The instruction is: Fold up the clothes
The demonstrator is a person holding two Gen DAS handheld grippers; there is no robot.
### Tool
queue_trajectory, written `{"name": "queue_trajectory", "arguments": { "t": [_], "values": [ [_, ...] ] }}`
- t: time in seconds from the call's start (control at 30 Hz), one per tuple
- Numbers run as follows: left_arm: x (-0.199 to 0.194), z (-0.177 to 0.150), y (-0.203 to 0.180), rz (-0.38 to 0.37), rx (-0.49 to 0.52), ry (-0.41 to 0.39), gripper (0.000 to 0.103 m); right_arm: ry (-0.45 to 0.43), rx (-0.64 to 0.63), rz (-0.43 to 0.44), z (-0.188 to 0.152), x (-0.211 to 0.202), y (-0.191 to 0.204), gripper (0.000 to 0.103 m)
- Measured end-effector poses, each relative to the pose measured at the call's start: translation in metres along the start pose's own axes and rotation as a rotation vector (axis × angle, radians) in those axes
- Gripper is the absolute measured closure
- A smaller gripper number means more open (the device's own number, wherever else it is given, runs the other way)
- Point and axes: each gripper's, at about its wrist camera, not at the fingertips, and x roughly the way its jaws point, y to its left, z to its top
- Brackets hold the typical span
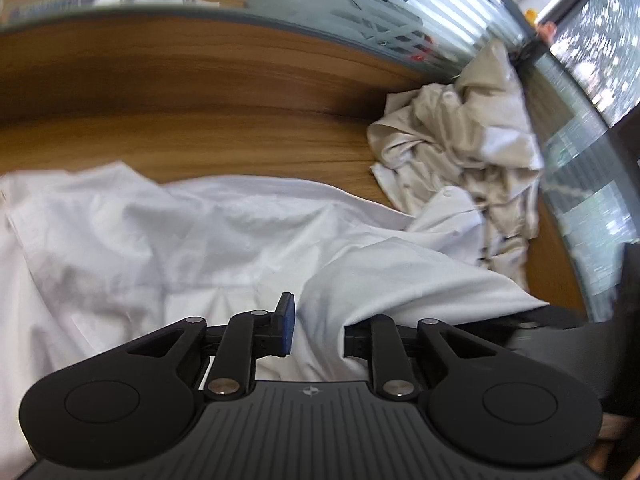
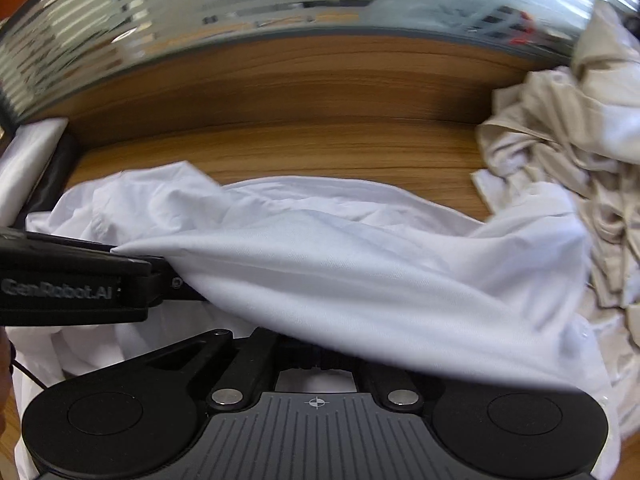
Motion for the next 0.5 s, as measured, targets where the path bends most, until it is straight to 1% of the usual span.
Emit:
{"name": "queue_trajectory", "arguments": {
  "t": [0.07, 0.1, 0.17, 0.23, 0.33, 0.37, 0.4, 0.5],
  "values": [
    [0.005, 0.003, 0.004, -0.023, -0.023, 0.013, 0.083, -0.005, 0.026, -0.001, 0.002, -0.009, -0.011, 0.102],
    [0.007, 0.005, 0.005, -0.019, -0.027, 0.016, 0.083, -0.002, 0.027, -0.006, 0.002, -0.013, -0.017, 0.102],
    [0.010, 0.007, 0.006, -0.008, -0.022, 0.017, 0.083, 0.000, -0.004, -0.056, 0.001, -0.015, -0.024, 0.102],
    [0.011, 0.008, 0.009, -0.026, -0.038, 0.033, 0.083, 0.002, -0.035, -0.110, -0.001, -0.015, -0.031, 0.102],
    [0.010, 0.006, 0.010, -0.037, -0.044, 0.043, 0.083, 0.026, -0.002, -0.066, -0.002, -0.016, -0.039, 0.102],
    [0.010, 0.005, 0.011, -0.040, -0.047, 0.046, 0.083, 0.024, -0.009, -0.057, -0.002, -0.018, -0.036, 0.099],
    [0.009, 0.004, 0.012, -0.043, -0.051, 0.049, 0.083, 0.023, -0.013, -0.032, -0.001, -0.020, -0.034, 0.097],
    [0.007, 0.002, 0.015, -0.053, -0.063, 0.058, 0.083, 0.043, 0.002, 0.082, 0.003, -0.021, -0.023, 0.097]
  ]
}}
